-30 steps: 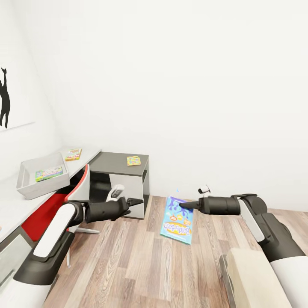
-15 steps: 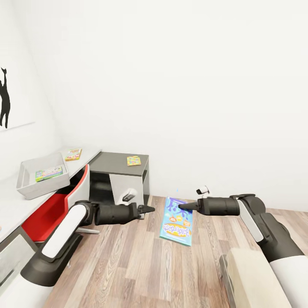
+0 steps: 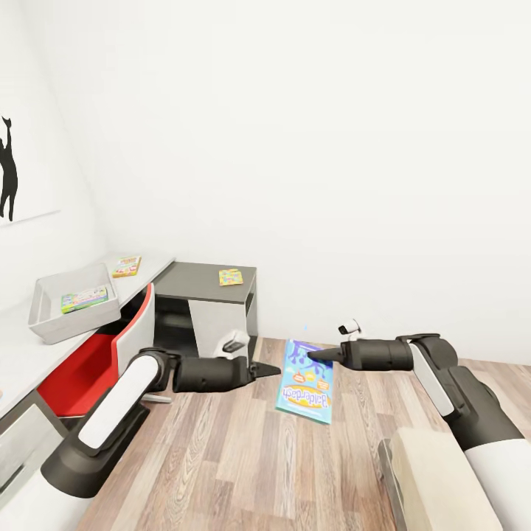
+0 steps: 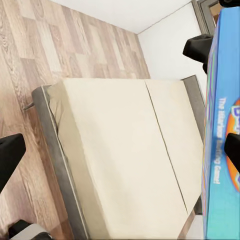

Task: Put all the toys in the child's room - the three board games (two on the bed and one on the table), the two jigsaw puzzles on the table, and the tennis ball on the table - inside the toy box on the table in the child's room.

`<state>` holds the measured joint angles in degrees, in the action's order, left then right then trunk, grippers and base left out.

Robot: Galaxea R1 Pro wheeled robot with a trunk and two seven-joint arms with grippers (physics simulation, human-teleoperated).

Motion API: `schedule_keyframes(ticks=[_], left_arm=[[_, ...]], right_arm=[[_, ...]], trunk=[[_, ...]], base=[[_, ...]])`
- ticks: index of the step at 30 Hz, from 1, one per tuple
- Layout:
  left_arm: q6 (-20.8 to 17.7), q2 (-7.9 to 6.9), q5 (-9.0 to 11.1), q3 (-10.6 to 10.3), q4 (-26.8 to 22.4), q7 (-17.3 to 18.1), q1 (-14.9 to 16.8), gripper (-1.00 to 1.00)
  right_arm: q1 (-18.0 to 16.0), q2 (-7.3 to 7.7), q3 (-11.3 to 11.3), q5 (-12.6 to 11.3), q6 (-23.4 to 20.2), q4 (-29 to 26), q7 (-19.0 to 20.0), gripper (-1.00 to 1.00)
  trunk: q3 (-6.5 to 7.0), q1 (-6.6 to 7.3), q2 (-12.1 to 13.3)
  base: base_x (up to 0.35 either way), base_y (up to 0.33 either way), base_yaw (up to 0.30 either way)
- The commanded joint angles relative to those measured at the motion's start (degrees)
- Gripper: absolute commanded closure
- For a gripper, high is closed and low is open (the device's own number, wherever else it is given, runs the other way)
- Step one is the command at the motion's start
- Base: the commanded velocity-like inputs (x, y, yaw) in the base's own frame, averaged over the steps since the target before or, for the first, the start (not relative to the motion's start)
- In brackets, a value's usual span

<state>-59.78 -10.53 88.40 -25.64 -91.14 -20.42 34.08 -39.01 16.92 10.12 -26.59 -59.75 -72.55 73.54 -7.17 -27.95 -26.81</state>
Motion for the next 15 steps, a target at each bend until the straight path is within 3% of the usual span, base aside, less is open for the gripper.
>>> schedule_keyframes(ticks=[1,15], left_arm=[[0.02,-0.08,0.74,-0.33,-0.08,-0.27,0.15,-1.0],[0.02,-0.5,0.7,-1.33,-0.17,0.96,0.43,-1.0]], right_arm=[[-0.09,0.04,0.07,-0.13,-0.25,0.01,0.1,1.0],[-0.18,0.12,0.05,-0.08,-0.25,0.03,0.12,1.0]], trunk=[[-0.12,-0.03,-0.12],[-0.12,-0.03,-0.12]], base=[[0.0,0.0,0.0],[0.0,0.0,0.0]])
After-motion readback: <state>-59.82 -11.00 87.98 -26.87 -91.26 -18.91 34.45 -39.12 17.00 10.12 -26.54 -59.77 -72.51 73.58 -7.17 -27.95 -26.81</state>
